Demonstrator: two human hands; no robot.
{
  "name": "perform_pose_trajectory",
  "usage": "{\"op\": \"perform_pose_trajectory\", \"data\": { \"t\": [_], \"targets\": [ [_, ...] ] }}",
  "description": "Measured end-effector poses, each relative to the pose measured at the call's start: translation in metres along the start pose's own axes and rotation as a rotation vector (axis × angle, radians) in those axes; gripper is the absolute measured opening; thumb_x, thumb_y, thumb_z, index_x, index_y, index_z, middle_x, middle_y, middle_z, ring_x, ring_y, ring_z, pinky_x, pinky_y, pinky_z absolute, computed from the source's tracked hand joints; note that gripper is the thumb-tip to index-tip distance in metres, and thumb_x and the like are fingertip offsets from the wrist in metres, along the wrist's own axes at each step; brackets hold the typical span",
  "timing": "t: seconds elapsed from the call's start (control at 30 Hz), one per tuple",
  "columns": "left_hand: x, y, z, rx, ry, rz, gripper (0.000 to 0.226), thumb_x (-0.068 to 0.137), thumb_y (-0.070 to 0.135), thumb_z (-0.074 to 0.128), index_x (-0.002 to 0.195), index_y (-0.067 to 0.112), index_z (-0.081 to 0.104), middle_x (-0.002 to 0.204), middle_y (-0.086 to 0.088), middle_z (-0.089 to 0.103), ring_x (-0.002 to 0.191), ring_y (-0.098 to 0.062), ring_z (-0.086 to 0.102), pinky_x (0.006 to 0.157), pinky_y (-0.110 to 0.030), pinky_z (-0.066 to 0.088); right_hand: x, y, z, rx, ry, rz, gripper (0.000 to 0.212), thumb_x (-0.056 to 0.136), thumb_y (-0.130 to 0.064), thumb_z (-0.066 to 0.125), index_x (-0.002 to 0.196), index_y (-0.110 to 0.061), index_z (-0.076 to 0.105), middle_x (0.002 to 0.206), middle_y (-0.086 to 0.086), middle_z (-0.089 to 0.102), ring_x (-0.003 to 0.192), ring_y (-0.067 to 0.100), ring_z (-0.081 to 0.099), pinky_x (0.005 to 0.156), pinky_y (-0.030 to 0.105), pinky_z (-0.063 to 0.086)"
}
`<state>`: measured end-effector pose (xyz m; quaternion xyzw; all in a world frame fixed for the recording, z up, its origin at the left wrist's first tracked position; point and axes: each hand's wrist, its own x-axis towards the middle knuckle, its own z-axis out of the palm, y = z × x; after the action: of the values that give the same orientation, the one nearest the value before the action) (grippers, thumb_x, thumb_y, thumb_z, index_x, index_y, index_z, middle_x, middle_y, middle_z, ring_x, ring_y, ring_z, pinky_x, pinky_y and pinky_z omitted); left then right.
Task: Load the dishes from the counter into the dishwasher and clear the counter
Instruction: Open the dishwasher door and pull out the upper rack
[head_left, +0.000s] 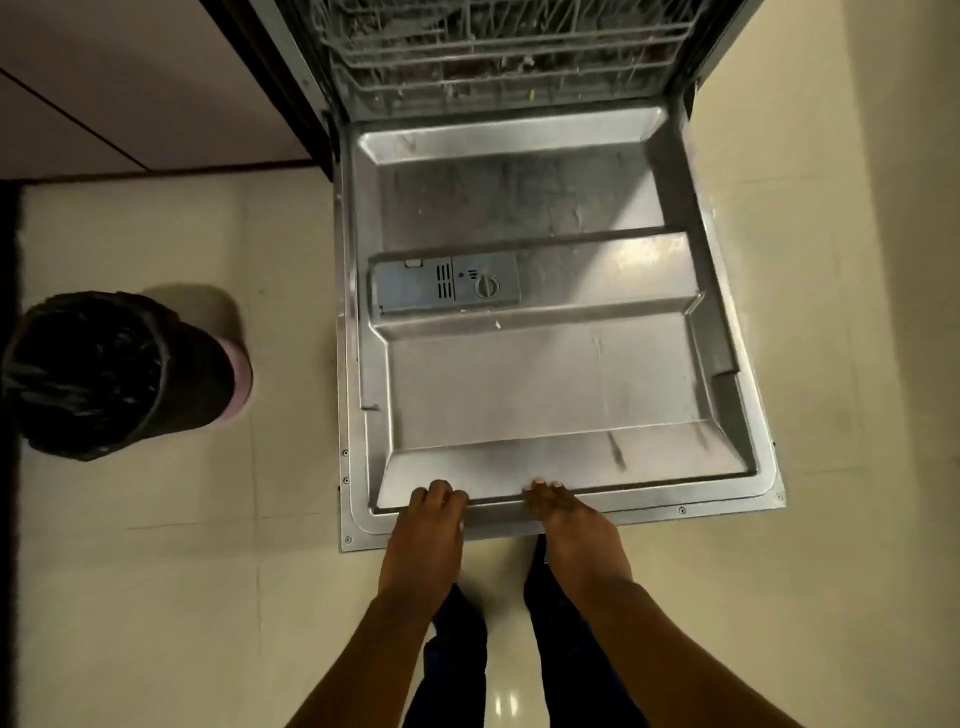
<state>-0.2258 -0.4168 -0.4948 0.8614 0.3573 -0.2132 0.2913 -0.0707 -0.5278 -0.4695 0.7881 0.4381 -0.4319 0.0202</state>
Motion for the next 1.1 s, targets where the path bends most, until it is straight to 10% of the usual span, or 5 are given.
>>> {"op": "perform_pose_trajectory", "data": {
  "t": [0.23, 0.53, 0.77, 0.93, 1.1],
  "targets": [
    [0.004, -0.026, 0.049, -0.013, -0.107, 0.05, 0.071, 0.086, 0.0, 0.055, 0.151, 0.017, 0.03, 0.152, 0.001, 0.03, 0.138, -0.019, 0.032, 0.116, -0.027, 0.026, 0.036, 0.017, 0.046, -0.037, -0.118, 0.029, 0.068, 0.098, 0.004, 0.027, 0.156, -0.019, 0.0, 0.163, -0.004, -0.005, 0.149, 0.012, -0.002, 0.117, 0.025, 0.019],
    [0.02, -0.035, 0.059, -0.081, -0.087, 0.003, 0.068, 0.091, 0.004, 0.046, 0.151, 0.03, 0.027, 0.154, 0.014, 0.021, 0.135, -0.009, 0.035, 0.104, -0.019, 0.036, 0.053, 0.027, 0.064, -0.032, -0.096, 0.029, 0.071, 0.096, 0.006, 0.028, 0.155, -0.019, -0.001, 0.162, -0.005, -0.008, 0.149, 0.014, -0.004, 0.115, 0.026, 0.023],
    [0.024, -0.032, 0.053, -0.102, -0.077, 0.036, 0.051, 0.095, 0.011, 0.043, 0.144, 0.026, 0.039, 0.146, 0.01, 0.034, 0.127, -0.01, 0.041, 0.107, -0.021, 0.034, 0.05, 0.038, 0.099, -0.034, 0.08, 0.041, 0.077, 0.036, -0.007, 0.088, 0.111, -0.02, 0.074, 0.12, -0.003, 0.068, 0.106, 0.016, 0.068, 0.06, 0.027, 0.06],
    [0.073, -0.014, -0.003, -0.143, 0.125, 0.056, 0.03, 0.095, 0.02, 0.049, 0.124, 0.024, 0.055, 0.126, 0.009, 0.048, 0.111, -0.009, 0.052, 0.093, -0.023, 0.045, 0.078, 0.017, 0.038, 0.049, 0.364, -0.038, 0.039, 0.051, -0.007, 0.08, 0.085, -0.024, 0.069, 0.077, -0.004, 0.07, 0.06, 0.017, 0.066, 0.05, 0.027, 0.051],
    [0.189, -0.008, -0.116, -0.149, 0.413, 0.198, 0.028, 0.088, 0.009, 0.061, 0.115, 0.015, 0.062, 0.115, -0.005, 0.061, 0.102, -0.019, 0.061, 0.087, -0.031, 0.052, 0.148, 0.002, -0.096, 0.176, 0.722, -0.085, 0.025, 0.082, -0.009, 0.067, 0.107, -0.013, 0.069, 0.101, 0.006, 0.067, 0.089, 0.025, 0.064, 0.074, 0.038, 0.055]
  ]
}}
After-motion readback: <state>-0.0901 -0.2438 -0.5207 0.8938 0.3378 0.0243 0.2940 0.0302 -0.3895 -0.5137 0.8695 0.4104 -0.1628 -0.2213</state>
